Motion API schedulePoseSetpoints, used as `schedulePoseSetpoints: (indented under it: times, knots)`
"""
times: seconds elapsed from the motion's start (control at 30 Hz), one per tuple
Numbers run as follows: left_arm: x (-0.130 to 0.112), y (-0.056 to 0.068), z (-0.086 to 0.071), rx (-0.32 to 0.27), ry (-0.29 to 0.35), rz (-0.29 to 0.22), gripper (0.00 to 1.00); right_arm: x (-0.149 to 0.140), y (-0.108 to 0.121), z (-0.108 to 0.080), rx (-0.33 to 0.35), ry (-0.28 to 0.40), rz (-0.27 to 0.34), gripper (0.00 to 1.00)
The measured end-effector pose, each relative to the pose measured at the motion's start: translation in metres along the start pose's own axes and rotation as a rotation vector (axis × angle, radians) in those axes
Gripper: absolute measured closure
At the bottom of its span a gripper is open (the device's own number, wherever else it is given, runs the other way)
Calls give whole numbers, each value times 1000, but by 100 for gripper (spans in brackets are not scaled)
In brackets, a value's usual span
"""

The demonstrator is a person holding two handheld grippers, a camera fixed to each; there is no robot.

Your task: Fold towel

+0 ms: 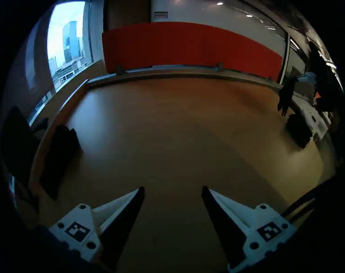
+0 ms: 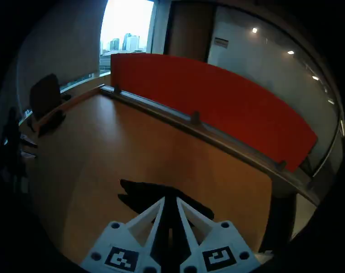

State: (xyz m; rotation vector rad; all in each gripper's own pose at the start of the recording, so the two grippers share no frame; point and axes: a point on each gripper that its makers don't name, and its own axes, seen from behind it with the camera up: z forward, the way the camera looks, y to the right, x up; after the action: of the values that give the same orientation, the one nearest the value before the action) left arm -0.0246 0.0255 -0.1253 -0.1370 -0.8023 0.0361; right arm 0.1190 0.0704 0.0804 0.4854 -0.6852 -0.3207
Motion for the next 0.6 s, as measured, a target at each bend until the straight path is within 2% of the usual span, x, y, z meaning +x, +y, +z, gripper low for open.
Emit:
schedulePoseSetpoints:
  times: [0.37, 0.6]
  knots:
    - [2, 7, 0, 6, -10, 13, 7, -18, 47, -13, -48, -27, 34, 96]
    - [5, 12, 1, 3, -11, 22, 7, -31, 62, -19, -61, -42, 55, 96]
